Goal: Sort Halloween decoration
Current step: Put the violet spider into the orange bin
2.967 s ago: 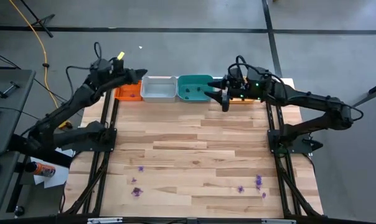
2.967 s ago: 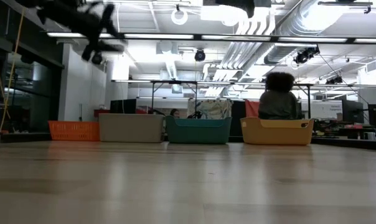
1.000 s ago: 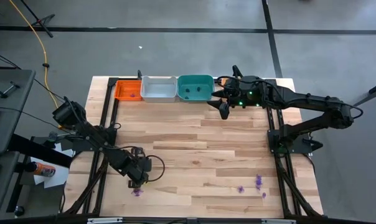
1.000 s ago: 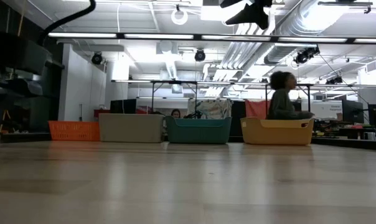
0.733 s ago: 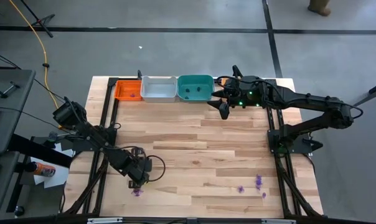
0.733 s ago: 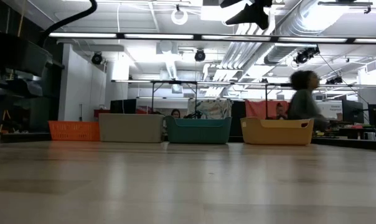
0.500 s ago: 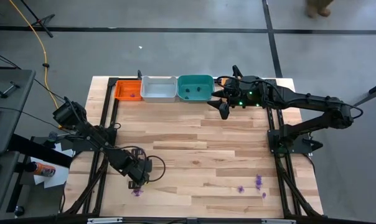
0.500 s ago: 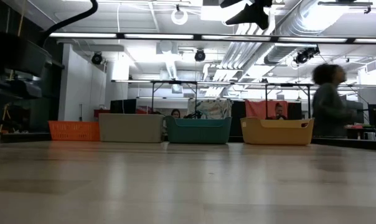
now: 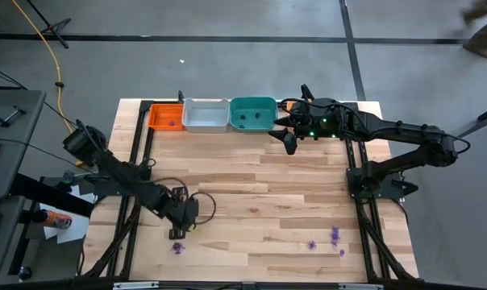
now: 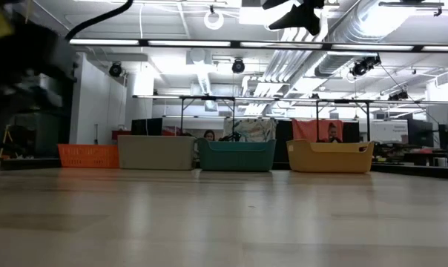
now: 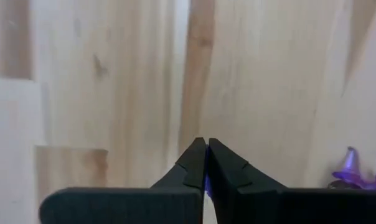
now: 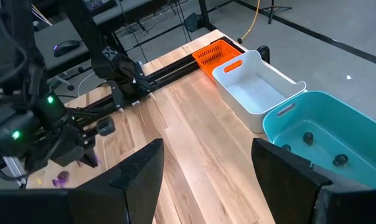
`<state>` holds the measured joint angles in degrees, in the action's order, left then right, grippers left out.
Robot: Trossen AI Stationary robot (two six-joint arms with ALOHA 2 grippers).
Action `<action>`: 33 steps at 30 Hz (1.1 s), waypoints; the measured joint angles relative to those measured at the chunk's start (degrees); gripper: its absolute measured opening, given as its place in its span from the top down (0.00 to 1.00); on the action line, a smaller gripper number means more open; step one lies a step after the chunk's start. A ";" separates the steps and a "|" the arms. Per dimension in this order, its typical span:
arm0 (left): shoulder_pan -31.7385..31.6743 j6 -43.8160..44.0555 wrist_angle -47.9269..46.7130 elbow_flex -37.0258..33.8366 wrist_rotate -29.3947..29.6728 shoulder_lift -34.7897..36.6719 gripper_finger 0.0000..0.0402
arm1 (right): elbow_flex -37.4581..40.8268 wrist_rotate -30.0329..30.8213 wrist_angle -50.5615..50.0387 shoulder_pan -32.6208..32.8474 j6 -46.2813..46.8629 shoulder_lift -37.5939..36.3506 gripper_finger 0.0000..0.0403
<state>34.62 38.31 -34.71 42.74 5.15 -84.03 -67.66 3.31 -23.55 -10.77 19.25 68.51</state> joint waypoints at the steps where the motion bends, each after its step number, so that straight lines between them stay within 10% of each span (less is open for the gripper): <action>1: -1.07 -1.08 0.10 0.00 0.01 1.11 1.00 | 0.00 0.00 0.02 -0.02 -0.02 0.00 0.41; 21: -43.86 -23.83 44.46 0.17 -8.03 20.46 1.00 | 0.00 1.05 4.30 -0.02 -0.09 0.00 0.41; 33: -48.64 -19.92 57.10 2.93 -13.15 20.37 1.00 | 0.00 1.06 11.85 -0.01 -3.23 3.68 0.41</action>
<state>-14.02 18.38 22.39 45.67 -8.00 -63.66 -67.66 4.37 -11.70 -10.78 16.01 72.19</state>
